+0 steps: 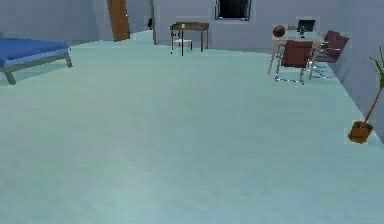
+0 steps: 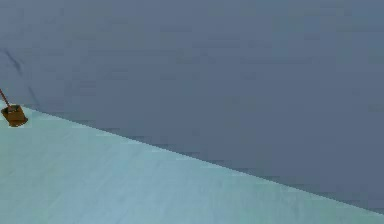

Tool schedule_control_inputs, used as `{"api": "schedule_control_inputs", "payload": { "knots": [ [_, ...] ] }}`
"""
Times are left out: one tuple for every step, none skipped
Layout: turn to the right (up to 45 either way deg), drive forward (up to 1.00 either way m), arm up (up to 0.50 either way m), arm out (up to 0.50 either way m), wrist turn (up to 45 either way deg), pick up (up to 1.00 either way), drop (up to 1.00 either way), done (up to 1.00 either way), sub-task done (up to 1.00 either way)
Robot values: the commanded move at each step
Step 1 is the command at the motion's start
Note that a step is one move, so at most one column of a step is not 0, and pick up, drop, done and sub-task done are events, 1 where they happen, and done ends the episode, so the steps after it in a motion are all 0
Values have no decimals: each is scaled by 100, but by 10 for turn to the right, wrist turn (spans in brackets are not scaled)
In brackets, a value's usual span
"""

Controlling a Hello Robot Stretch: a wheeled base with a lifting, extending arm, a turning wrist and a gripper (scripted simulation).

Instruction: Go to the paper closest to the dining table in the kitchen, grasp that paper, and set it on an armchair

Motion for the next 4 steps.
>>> {"api": "schedule_control_inputs", "payload": {
  "knots": [
    [0,10,0,0,0,0,0,0,0],
    [450,0,0,0,0,0,0,0,0],
    [450,0,0,0,0,0,0,0,0],
    [300,0,0,0,0,0,0,0,0]
  ]
}}
